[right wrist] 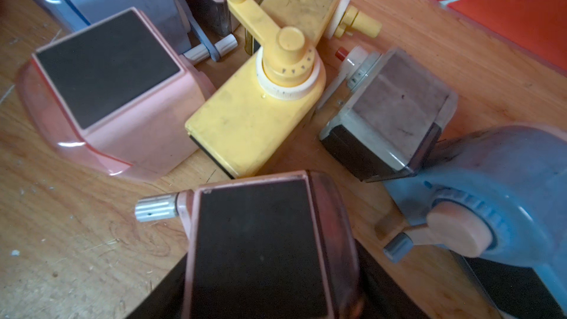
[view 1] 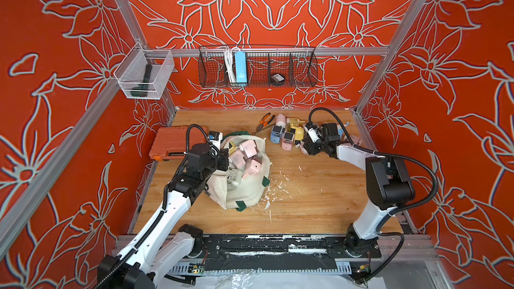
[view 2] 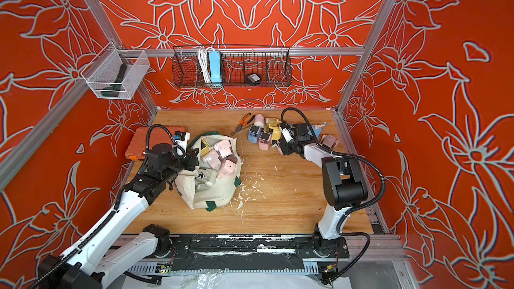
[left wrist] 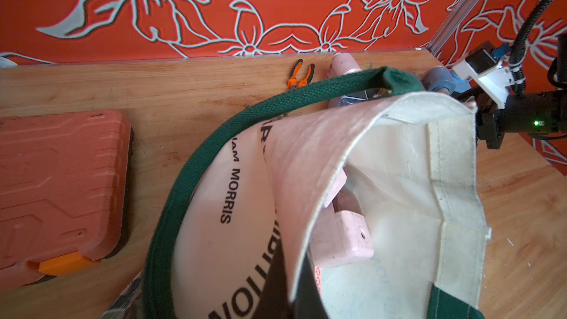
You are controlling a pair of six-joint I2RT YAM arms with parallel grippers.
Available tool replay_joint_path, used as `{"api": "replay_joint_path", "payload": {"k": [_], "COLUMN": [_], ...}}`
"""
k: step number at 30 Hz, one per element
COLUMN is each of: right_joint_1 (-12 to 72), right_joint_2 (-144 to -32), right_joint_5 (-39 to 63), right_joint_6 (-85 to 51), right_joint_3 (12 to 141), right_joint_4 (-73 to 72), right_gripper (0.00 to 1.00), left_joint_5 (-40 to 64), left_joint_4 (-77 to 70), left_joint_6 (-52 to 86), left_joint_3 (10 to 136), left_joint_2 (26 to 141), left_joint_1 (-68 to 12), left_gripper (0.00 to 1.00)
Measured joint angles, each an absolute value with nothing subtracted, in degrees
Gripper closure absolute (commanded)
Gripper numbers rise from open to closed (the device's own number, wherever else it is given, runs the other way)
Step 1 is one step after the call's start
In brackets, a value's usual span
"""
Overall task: Take out the pencil sharpeners from the tote bags
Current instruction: Place the pencil sharpener at the center of the board.
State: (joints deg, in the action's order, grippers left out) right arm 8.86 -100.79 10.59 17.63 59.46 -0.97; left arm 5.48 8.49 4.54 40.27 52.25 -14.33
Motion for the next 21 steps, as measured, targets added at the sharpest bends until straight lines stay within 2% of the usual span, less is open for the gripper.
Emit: {"api": "replay_joint_path", "payload": {"k": [13,21], "right_joint_1": [8.86,8.86], "right_joint_2": [-98.08,-85.52], "right_joint_5": [9.89,6.39], "right_joint_6": [14.7,7.42], "right_joint_3": [58.3,54.78], "right_joint_4": [-3.27,-3.29], "right_gripper": [0.22,0.26], "left_joint_5": [5.45,5.43], "left_joint_4": [8.49,8.49], "left_joint_6": [4.54,4.54], "left_joint_3": [40.27,40.27], "left_joint_2": [52.25,52.25], "left_joint_1": [-14.33,-14.33], "left_gripper": [1.0,1.0]}}
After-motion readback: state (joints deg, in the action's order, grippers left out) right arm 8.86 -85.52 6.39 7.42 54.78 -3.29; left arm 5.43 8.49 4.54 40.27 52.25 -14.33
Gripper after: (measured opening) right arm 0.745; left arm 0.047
